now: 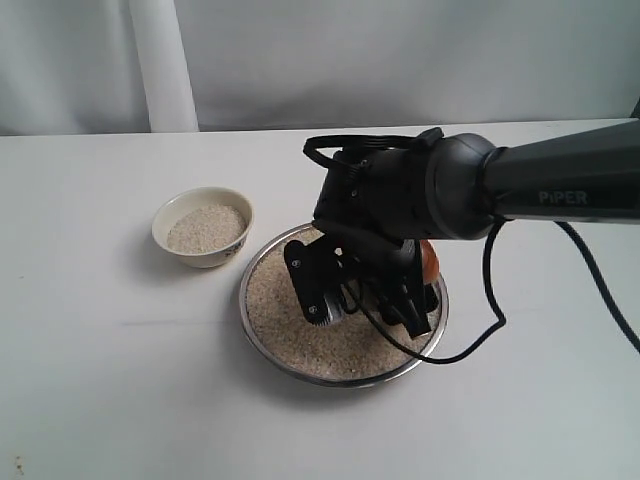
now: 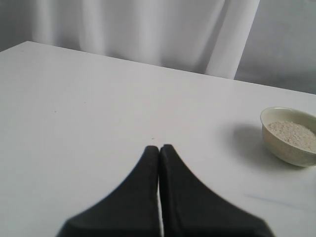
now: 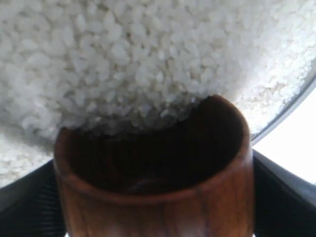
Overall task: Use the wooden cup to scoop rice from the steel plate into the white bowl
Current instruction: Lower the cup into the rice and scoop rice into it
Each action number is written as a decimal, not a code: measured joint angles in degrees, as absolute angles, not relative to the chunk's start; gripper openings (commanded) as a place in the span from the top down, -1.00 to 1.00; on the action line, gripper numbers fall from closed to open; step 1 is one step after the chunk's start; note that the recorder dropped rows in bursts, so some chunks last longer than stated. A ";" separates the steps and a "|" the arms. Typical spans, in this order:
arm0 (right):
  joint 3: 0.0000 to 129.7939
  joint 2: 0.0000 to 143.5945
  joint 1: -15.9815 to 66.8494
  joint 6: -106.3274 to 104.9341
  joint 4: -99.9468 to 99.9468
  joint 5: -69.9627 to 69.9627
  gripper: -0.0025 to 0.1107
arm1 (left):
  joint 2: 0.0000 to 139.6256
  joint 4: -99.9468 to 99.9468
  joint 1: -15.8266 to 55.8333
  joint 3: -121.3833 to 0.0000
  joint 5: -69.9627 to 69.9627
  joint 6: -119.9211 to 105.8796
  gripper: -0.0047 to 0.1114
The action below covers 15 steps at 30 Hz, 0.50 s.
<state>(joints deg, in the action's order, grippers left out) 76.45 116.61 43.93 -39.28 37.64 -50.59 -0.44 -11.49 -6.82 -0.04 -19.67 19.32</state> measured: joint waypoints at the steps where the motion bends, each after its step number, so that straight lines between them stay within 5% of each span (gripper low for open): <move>1: 76.45 116.61 43.93 -39.69 37.13 -50.59 0.96 | -0.44 -11.49 -6.82 -0.04 -19.67 19.32 0.92; 15: 76.96 116.61 43.93 -42.80 28.89 -49.52 0.96 | -0.44 -11.49 -6.82 -0.04 -19.67 19.32 0.92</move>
<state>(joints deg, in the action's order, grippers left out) 76.96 116.61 43.93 -42.80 28.89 -49.52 -0.44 -11.49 -6.82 -0.04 -19.67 19.32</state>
